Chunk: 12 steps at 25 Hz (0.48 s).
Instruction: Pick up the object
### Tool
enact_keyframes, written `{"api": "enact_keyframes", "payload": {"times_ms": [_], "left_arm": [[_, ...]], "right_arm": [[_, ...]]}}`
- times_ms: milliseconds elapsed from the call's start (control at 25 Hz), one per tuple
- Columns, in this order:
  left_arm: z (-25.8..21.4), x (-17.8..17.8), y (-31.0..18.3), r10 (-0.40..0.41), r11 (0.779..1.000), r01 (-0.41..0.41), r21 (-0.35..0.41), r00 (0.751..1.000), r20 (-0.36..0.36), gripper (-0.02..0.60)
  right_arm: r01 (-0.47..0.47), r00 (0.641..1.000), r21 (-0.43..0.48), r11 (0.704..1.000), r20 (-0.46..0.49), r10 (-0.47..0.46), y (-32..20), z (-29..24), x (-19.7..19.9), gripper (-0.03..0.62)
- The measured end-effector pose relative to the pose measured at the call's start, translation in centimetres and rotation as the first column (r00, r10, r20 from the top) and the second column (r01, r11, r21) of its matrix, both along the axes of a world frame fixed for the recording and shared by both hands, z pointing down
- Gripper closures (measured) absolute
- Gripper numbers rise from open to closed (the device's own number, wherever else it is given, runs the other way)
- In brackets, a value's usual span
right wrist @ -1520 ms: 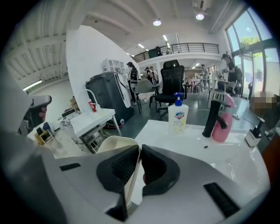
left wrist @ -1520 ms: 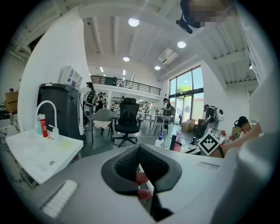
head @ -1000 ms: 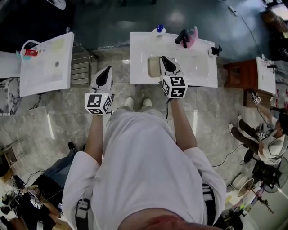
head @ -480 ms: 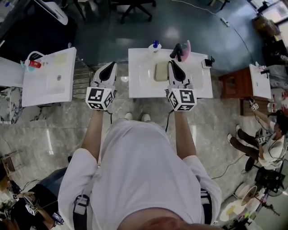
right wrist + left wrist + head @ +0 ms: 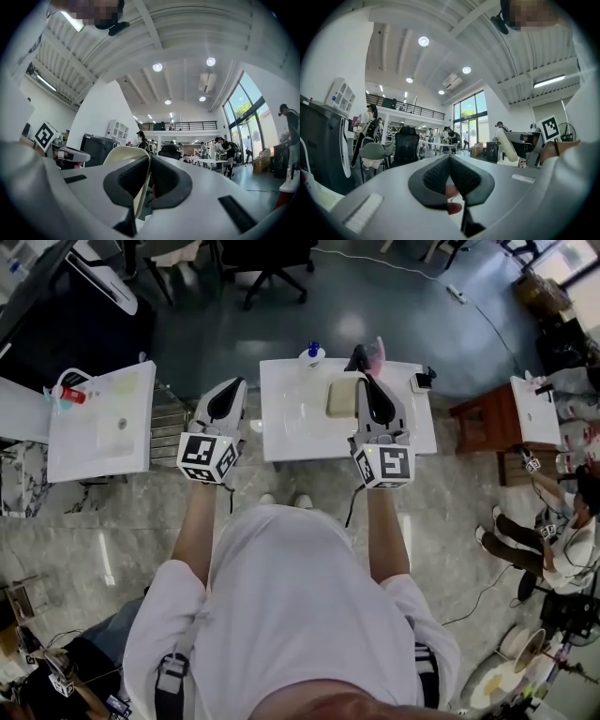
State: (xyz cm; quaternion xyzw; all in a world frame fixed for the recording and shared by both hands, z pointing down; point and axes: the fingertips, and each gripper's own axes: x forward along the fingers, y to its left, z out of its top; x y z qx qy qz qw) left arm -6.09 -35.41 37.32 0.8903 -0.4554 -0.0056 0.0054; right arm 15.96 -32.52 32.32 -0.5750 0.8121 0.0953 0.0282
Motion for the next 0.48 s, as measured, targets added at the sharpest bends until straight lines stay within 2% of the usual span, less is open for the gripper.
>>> {"api": "enact_keyframes", "payload": {"times_ms": [480], "left_arm": [[-1.1,2.2,1.7,-0.010,1.000,0.010,0.017,1.000,-0.008,0.581]], "right_arm": [[-0.006,1.000,-0.056,0.998,0.014,0.007,0.7,1.0,2.4,0.569]]}}
